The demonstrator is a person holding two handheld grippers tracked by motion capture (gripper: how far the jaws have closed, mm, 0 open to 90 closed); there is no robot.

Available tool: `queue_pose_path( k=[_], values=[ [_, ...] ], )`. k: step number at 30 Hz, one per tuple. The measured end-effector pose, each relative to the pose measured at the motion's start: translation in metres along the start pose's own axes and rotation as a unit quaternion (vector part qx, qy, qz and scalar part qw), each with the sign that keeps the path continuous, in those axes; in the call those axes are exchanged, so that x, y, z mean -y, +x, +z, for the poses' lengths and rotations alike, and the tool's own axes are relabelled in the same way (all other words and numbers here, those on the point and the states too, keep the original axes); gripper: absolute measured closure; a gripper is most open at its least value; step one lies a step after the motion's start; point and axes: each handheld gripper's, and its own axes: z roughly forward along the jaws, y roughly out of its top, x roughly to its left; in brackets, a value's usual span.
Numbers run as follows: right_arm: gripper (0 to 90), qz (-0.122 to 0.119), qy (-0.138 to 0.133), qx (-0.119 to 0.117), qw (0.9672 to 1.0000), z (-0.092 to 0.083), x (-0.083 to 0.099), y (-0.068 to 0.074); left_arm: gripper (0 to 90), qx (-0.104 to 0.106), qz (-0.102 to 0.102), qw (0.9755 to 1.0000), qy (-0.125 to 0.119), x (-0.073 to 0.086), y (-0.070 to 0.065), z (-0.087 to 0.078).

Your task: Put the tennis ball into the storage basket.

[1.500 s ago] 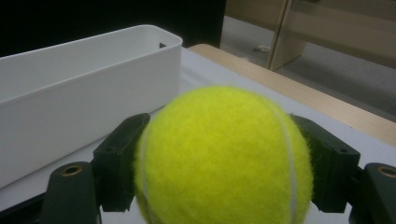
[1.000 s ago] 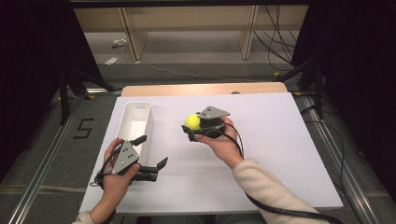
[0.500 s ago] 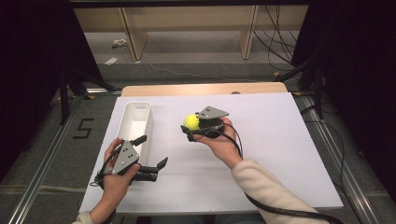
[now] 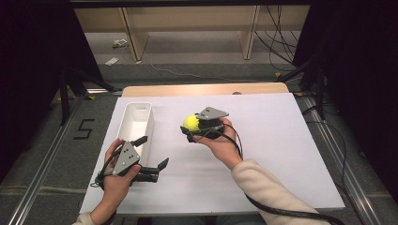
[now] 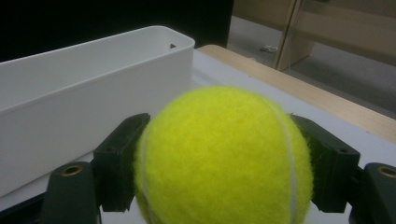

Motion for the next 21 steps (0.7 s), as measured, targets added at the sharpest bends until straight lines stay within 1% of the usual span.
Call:
queue_pose_path(
  k=[21],
  values=[
    [26.1, 0.001, -0.002, -0.007, 1.0, 0.0017, -0.0021, 0.0036, 0.2, 0.001, 0.001, 1.0, 0.001, 0.0001, -0.0005, 0.0003]
  ],
)
